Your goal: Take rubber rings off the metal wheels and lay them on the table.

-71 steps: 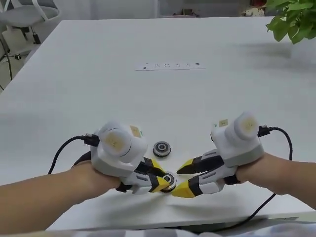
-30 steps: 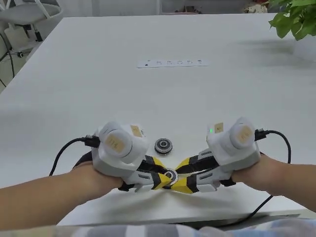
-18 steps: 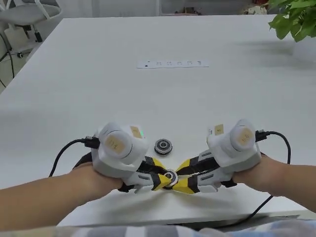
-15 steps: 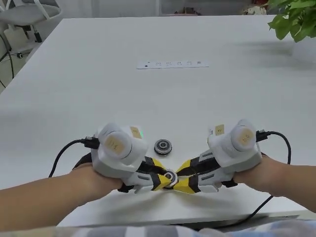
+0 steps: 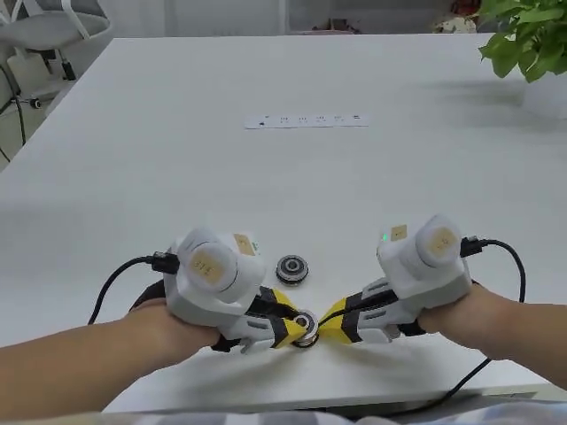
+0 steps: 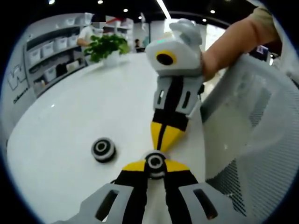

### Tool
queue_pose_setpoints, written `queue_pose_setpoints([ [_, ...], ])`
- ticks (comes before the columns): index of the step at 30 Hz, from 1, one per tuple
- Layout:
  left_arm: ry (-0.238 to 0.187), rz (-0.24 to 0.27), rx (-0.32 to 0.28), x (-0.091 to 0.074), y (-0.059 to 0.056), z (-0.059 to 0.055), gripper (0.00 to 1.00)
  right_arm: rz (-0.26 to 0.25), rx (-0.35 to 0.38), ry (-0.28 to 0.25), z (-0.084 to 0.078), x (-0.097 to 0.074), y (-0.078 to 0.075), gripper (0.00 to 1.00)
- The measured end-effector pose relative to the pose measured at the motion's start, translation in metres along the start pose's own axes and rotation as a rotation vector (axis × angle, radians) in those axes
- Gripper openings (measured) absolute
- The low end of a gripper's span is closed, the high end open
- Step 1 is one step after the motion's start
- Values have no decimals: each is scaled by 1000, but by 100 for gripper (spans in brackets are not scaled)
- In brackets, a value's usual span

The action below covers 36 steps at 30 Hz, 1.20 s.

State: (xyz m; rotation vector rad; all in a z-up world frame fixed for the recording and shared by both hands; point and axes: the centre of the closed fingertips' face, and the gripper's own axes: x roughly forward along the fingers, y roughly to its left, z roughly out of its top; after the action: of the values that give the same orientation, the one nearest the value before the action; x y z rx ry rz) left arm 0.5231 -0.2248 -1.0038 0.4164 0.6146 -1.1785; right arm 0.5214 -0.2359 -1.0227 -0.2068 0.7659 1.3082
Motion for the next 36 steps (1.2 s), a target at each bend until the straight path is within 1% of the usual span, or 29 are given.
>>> queue_pose_setpoints([
  [1,0,0,0,0,0,0,13,3,19,-6,0,0,0,0],
  [2,0,0,1,0,0,0,13,9,53,-15,0,-1,0,0],
  [4,0,2,2,0,1,0,13,14,86,-31,1,-2,-1,0],
  [5,1,2,3,0,1,0,13,20,126,-42,1,-4,0,0],
  [6,1,2,3,0,1,0,13,22,146,-49,1,-4,0,0],
  [16,4,8,14,0,1,0,12,38,247,-95,4,-6,-2,0],
  [18,4,7,12,0,1,0,12,34,285,-150,13,-8,-5,0],
  [19,4,8,14,0,1,0,12,58,323,-173,18,-9,-3,0],
  [20,5,11,18,0,1,0,12,52,307,-144,13,-10,-3,0],
  [21,5,11,19,0,1,0,12,46,287,-148,13,-9,-2,0],
  [23,6,11,18,0,1,0,12,59,308,-156,15,-9,0,0],
  [25,7,12,18,0,1,0,12,61,307,-159,16,-9,0,0],
  [30,12,15,15,0,1,0,12,68,313,-163,19,-9,8,0],
  [33,16,16,15,0,1,0,12,81,318,-169,22,-9,10,0],
  [36,17,17,14,0,1,0,12,97,313,-169,26,-7,16,0],
])
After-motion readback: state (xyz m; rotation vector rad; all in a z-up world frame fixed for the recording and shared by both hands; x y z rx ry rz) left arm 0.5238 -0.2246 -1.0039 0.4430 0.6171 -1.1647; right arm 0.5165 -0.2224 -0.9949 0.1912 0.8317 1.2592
